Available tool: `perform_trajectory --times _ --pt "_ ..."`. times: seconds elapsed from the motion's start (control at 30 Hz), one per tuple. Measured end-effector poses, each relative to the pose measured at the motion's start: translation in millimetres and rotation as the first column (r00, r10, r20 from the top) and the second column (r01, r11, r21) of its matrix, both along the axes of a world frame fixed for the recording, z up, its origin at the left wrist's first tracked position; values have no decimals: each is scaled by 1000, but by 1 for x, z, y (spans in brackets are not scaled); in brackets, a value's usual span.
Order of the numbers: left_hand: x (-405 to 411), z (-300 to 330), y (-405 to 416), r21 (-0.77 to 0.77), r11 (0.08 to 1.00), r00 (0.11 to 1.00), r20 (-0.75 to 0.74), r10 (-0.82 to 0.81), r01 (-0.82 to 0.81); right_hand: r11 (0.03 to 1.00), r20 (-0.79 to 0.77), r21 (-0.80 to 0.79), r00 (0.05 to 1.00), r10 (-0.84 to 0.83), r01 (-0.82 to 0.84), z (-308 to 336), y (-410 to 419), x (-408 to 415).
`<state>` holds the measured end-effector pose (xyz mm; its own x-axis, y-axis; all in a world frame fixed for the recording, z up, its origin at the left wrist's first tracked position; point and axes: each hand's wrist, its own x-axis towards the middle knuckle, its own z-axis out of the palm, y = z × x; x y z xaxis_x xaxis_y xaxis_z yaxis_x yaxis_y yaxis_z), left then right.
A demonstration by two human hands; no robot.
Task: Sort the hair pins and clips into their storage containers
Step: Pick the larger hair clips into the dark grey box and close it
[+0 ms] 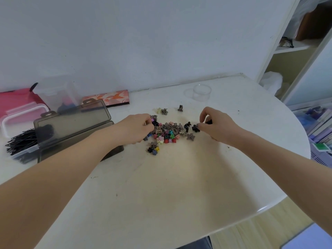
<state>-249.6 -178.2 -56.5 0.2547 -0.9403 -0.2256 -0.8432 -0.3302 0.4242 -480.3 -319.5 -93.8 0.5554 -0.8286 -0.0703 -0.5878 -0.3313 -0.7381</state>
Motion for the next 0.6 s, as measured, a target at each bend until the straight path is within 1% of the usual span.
perform_trajectory --times 0.07,0.1,0.13,0.17,0.23,0.3,0.33,0.37,0.4,0.43,0.47,0.5,0.53,0.6 --pt "-3 0 -2 7 996 985 -144 91 -91 1000 -18 15 1000 11 -11 -1 1 3" --pt "-4 -1 -3 9 988 954 -259 152 -155 999 -61 11 998 34 -33 -1 2 5" --pt "-5 -1 -4 19 971 892 -392 226 -238 998 -125 -17 990 61 -64 0 3 6" --pt "-6 -1 -4 48 945 796 -527 298 -322 994 -190 -62 979 78 -91 -1 4 7" --pt "-6 1 -4 136 898 557 -743 371 -417 986 -250 -127 965 77 -112 -2 4 9" --pt "-7 4 -4 201 882 345 -865 364 -427 990 -246 -109 967 59 -88 -4 3 9" --pt "-6 5 -3 221 877 261 -898 354 -427 997 -206 -62 978 40 -54 -4 2 9" --pt "-7 7 -3 238 873 195 -918 345 -426 1000 -126 22 992 9 -7 -2 2 10" --pt "-8 8 -2 252 869 143 -930 340 -425 988 -12 150 999 -41 42 1 3 10" --pt "-10 8 -2 265 867 99 -937 334 -422 945 115 318 987 -113 71 5 3 9" --pt "-12 9 -2 272 864 65 -942 328 -423 870 229 490 954 -192 58 8 4 8" --pt "-14 10 -1 274 861 36 -947 319 -427 775 314 632 912 -265 7 12 6 6" --pt "-15 10 -2 274 862 11 -951 308 -426 679 374 731 868 -326 -60 15 7 3" --pt "-17 9 -2 278 868 -29 -956 293 -412 519 432 835 804 -409 -185 17 8 0"
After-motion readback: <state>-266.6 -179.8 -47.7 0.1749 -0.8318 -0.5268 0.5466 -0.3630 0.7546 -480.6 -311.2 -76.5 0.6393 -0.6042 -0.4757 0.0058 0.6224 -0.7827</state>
